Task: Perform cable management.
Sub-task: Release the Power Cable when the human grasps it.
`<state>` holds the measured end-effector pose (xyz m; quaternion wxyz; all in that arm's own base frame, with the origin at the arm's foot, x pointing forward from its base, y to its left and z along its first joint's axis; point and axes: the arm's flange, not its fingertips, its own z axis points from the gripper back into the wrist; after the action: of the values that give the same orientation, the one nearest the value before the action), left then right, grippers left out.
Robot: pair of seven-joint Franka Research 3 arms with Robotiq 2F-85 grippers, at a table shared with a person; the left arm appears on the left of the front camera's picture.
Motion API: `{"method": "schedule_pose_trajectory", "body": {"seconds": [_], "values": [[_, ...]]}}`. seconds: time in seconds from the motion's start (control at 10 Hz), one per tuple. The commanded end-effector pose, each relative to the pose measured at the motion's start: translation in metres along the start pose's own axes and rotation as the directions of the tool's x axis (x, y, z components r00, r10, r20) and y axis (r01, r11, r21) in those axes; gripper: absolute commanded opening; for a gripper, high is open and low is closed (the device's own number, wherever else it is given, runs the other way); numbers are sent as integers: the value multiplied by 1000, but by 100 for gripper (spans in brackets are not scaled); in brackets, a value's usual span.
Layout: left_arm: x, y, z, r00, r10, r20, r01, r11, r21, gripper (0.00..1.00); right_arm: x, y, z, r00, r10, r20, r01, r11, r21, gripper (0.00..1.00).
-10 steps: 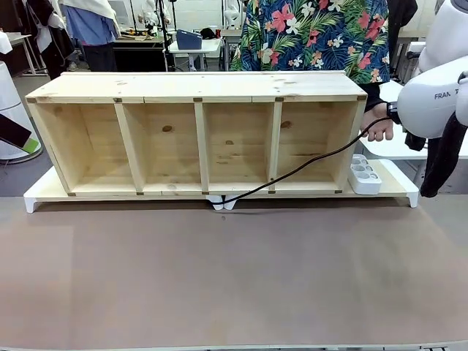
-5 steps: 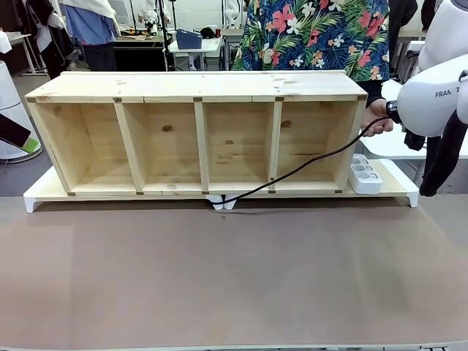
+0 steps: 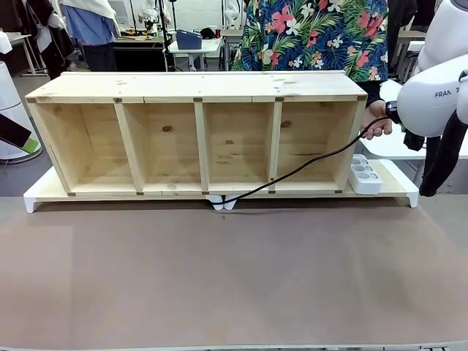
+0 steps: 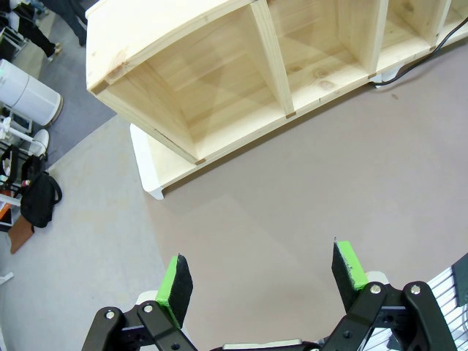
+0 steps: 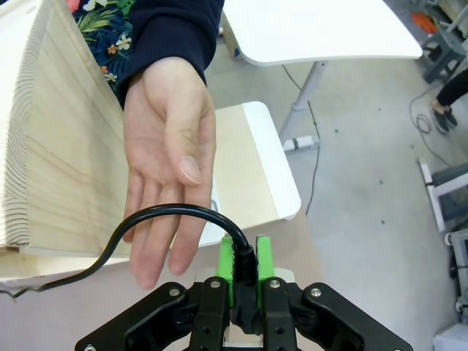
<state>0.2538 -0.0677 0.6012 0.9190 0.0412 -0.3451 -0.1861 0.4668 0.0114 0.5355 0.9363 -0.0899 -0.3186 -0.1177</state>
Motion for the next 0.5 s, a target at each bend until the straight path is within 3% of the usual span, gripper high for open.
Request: {"method": "schedule_pose_trajectory", "body": {"seconds": [0.0,0.3,0.4], "values": [[0,1,1,1000,-11,5,11,1000,0,100,0,-1,-1,1000,11,6,-11,1000,-5,15],[0,1,1,1000,-11,5,11,1000,0,100,7,4,4,1000,2,-12,-2,1000,-8,15],[0,1,1,1000,-11,5,11,1000,0,100,8,8,6,1000,27,-16,-28,999,-30,35]]}}
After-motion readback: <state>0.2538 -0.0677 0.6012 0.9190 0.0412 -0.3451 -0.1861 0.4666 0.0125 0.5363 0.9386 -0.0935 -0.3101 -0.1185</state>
